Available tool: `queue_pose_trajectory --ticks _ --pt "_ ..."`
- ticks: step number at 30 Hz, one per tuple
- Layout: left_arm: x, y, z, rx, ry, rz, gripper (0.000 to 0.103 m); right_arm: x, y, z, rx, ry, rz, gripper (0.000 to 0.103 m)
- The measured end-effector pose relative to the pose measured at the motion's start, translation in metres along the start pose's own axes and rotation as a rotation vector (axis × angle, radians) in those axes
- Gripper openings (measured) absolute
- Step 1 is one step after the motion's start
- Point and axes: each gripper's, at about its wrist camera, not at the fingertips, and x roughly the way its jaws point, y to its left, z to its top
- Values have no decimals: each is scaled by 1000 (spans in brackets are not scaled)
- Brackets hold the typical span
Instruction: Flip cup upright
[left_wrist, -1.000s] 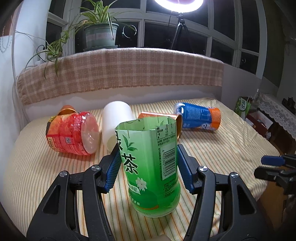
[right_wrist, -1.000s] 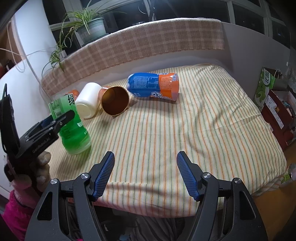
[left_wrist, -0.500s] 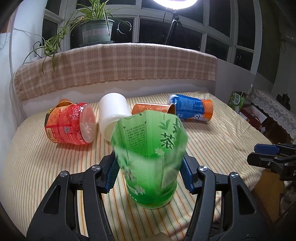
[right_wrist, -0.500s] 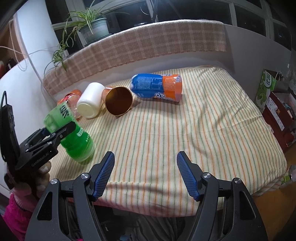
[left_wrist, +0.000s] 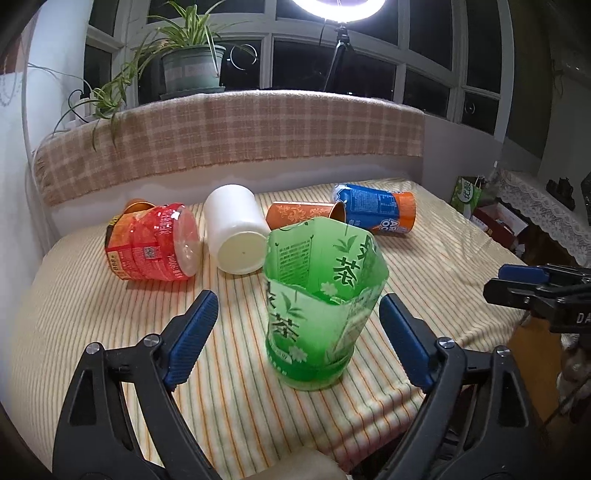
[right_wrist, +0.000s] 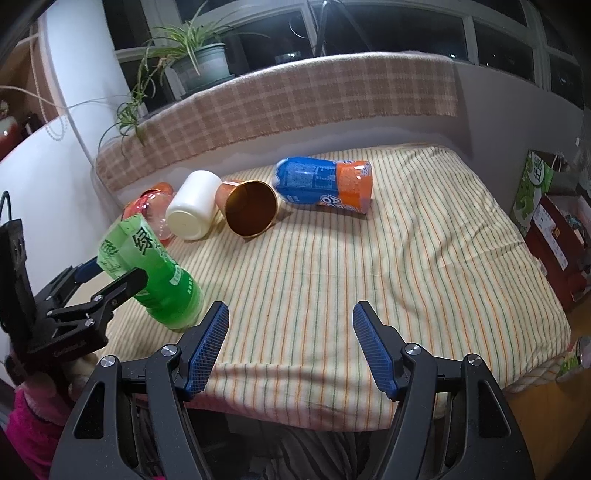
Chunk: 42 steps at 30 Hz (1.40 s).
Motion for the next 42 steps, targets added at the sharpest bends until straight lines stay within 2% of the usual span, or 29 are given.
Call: queue_pose_trajectory --ticks 7,11,13,16,18,21,24,33,42 --pt "-29 4 -2 -9 -37 8 91 -9 11 4 -35 -52 -19 70" --pt "-54 10 -4 -24 -80 40 91 -17 20 9 -57 -102 -37 70" --pt "-71 12 -4 -40 -120 75 91 -21 25 11 -75 -134 -55 70" --pt "-94 16 -3 -62 -184 141 91 -27 33 12 -99 -185 -77 78" --pt "-106 18 -2 -70 -221 184 91 -30 37 13 -110 -205 -88 78" --pt "-124 17 0 -76 -283 239 102 -35 44 14 -132 -244 -116 80" --pt "-134 13 2 -58 -321 277 103 -41 49 16 -147 -282 -135 80" --pt "-141 4 4 -43 -326 288 103 -53 59 18 -174 -374 -183 84" --pt "-133 7 9 -69 -288 319 103 -52 56 20 -155 -383 -188 86"
